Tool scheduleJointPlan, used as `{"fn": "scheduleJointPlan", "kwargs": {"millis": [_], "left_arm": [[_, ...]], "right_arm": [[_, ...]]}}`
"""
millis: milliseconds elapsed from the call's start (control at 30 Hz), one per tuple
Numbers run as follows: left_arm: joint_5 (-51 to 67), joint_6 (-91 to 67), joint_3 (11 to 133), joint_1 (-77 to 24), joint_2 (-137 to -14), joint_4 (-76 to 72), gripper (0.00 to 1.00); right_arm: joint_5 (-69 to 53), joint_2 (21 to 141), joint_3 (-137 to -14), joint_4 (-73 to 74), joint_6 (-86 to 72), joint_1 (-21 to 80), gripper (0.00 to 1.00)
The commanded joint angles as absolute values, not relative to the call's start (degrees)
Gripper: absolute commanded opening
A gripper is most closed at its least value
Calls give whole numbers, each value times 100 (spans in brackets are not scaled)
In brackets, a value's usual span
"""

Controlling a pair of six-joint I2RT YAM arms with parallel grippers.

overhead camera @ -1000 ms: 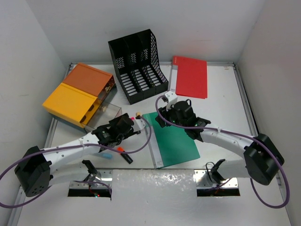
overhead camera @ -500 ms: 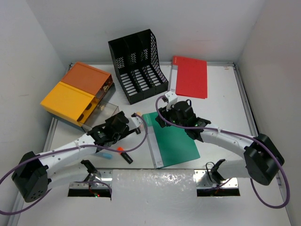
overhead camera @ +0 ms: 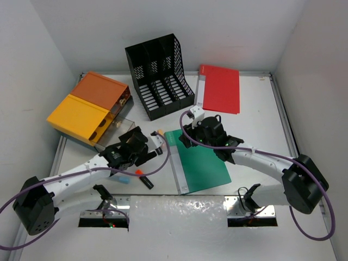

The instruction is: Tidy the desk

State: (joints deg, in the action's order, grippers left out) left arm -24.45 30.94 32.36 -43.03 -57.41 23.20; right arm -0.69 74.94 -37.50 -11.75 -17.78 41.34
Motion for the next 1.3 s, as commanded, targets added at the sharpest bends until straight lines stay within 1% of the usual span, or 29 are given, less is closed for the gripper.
{"fn": "scheduleJointPlan", "kwargs": {"millis": [0, 233, 333, 400, 600, 733, 800, 867, 967, 1000, 1033, 1100, 1167, 1200, 1233, 1267], "left_arm": [[-2777, 3076, 3524, -4298, -5985, 1864, 99], [-3910, 3287, 3630, -4403, -6486, 1213, 100], [-4384, 3401, 3665, -4421, -6486, 1073, 99], [-4465, 3507, 3639, -4421, -6451, 1011, 100], [-3974, 3402, 3744, -4482, -6416, 1248, 100], [-3246, 3313, 3885, -4552, -6398, 1380, 100], [-3068, 3392, 3841, -4675, -6442, 1388, 99], [-2507, 3602, 3788, -4737, -6486, 1607, 97], [-1611, 3385, 3963, -4737, -6740, 1984, 92], [-1400, 3314, 4060, -4737, -6820, 2108, 77], [-954, 3244, 4208, -4746, -6890, 2301, 66], [-347, 3479, 4079, -4737, -6821, 2408, 50], [-115, 4085, 3868, -4737, -6419, 2565, 50], [-36, 4270, 3771, -4737, -6286, 2680, 59], [339, 4637, 3710, -4737, -6110, 3090, 66], [508, 4745, 3726, -4737, -6082, 3285, 78]], "right_arm": [[-220, 7462, -3841, -1362, -1784, 4122, 54], [-281, 7479, -3850, -1327, -1740, 4122, 54], [-308, 7497, -3858, -1292, -1732, 4122, 54], [-316, 7523, -3876, -1275, -1731, 4131, 54], [-343, 7550, -3893, -1301, -1740, 4131, 54], [-343, 7559, -3894, -1275, -1740, 4122, 54], [-360, 7559, -3894, -1248, -1749, 4122, 54], [-395, 7532, -3920, -1187, -1758, 4122, 54], [-360, 7558, -4121, -793, -1845, 4105, 55], [-378, 7576, -4174, -704, -1846, 4087, 55], [-404, 7576, -4210, -668, -1837, 4070, 55], [-474, 7541, -4175, -694, -1846, 4061, 55], [-501, 7471, -4157, -677, -1828, 4061, 55], [-492, 7445, -4149, -659, -1828, 4061, 55], [-483, 7401, -4122, -642, -1793, 4052, 55], [-475, 7392, -4105, -633, -1784, 4052, 55]]}}
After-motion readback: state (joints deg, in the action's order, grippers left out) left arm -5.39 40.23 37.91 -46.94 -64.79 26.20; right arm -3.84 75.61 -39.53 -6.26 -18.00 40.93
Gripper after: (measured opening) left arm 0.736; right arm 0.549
